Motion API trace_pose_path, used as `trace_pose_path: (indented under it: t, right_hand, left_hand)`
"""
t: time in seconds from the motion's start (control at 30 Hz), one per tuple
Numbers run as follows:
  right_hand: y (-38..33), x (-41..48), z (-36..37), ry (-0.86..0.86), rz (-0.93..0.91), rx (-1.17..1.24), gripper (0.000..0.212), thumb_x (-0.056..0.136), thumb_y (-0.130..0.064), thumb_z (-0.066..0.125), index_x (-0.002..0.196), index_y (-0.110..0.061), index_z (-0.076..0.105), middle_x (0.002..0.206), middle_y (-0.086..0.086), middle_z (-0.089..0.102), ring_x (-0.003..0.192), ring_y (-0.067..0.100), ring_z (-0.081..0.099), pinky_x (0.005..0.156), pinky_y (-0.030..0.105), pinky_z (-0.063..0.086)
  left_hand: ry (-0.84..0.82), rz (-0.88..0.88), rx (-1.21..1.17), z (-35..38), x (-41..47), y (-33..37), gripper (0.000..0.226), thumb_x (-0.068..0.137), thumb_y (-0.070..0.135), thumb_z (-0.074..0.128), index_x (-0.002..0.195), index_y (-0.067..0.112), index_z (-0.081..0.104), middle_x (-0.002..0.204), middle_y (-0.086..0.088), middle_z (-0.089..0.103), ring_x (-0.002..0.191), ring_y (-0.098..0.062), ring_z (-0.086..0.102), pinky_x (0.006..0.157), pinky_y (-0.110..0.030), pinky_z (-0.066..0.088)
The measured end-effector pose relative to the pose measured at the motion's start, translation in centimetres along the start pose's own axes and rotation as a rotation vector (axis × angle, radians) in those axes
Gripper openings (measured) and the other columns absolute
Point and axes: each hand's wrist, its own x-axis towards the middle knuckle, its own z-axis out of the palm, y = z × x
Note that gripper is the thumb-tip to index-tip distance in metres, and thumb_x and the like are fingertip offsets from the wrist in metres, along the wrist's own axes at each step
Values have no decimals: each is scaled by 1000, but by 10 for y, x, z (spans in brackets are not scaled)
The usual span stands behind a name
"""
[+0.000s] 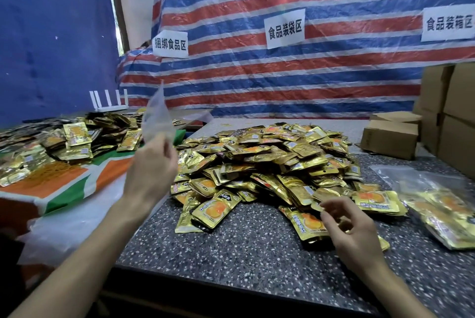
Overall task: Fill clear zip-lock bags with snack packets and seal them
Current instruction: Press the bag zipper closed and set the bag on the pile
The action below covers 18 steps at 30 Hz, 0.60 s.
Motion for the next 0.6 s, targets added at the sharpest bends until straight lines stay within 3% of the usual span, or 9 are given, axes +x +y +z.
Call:
trace_pose_path:
  t: [0.1,0.2,0.3,0.37,0.47,0.53,0.6]
  right_hand:
    - [-18,8,-2,-54,127,157,5,89,-22,70,92,-20,68,86,-4,72,79,13,69,67,21,51]
    - [-40,22,-10,-133,365,441,54,83,-62,59,107,-13,65,98,8,75,84,25,70,62,32,53]
    - [-60,31,-21,-287,538,685,92,61,-86,64,126,-22,57,114,5,73,103,23,72,73,42,60]
    - [-67,32,-24,-390,590,702,93,54,-81,70,128,-26,57,121,3,71,113,24,68,81,48,59]
    - [-65,26,-23,-449,499,442,50,74,-47,83,117,-24,69,114,-3,74,111,15,68,81,34,60]
    - [-62,19,-21,-437,421,280,33,78,-18,84,109,-21,74,107,-6,76,103,9,70,79,22,57]
    - [-57,11,-19,-386,408,259,31,76,-2,82,102,-19,77,100,-5,77,94,9,73,74,17,56]
  left_hand:
    - [-35,309,-147,12,-26,49,8,96,8,56,100,2,57,95,-16,68,69,-32,64,60,-49,57]
    - [-84,589,-232,31,-61,88,7,91,3,59,94,4,53,134,-21,60,87,-29,71,76,-38,61]
    - [-175,843,-227,55,-93,104,7,86,4,60,93,4,59,144,-18,52,115,-24,64,100,-31,51]
    - [-263,932,-229,70,-108,102,21,84,5,60,105,4,63,144,-15,53,126,-23,58,104,-34,49]
    - [-481,947,-216,84,-117,99,51,88,10,51,139,16,53,142,-3,57,122,-16,59,98,-33,51]
    - [-605,920,-260,86,-116,100,47,90,10,49,135,20,58,139,4,57,127,-17,54,102,-38,46]
    - [-595,861,-391,86,-116,98,31,88,17,63,119,20,68,132,6,60,126,-16,54,102,-41,45]
